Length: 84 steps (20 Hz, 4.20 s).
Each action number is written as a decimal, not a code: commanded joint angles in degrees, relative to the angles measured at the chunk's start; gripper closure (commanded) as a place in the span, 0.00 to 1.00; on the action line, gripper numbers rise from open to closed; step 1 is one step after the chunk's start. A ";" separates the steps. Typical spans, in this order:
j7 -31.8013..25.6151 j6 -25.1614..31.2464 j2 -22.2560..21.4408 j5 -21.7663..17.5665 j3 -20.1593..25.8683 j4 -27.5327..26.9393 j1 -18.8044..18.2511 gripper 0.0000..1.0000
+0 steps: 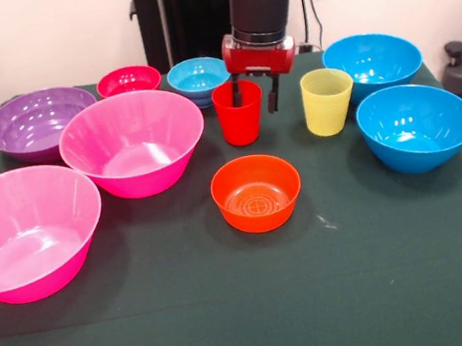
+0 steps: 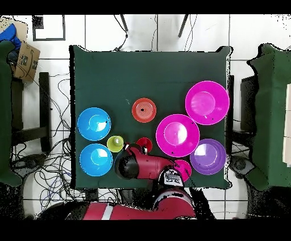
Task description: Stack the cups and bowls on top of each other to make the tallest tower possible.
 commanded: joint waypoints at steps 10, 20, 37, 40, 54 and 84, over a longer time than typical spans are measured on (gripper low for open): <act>9.77 -6.00 1.35 -1.85 6.52 0.90 -0.54 1.00; 8.84 0.14 -3.07 0.13 6.19 2.08 0.51 1.00; 7.29 30.41 -16.27 6.58 2.05 -9.86 6.57 1.00; 7.67 30.71 -14.62 6.79 2.25 -12.66 6.67 1.00; 4.82 31.76 -5.47 6.13 3.97 -26.01 4.85 1.00; 3.65 26.27 2.35 3.18 4.19 -27.18 4.08 1.00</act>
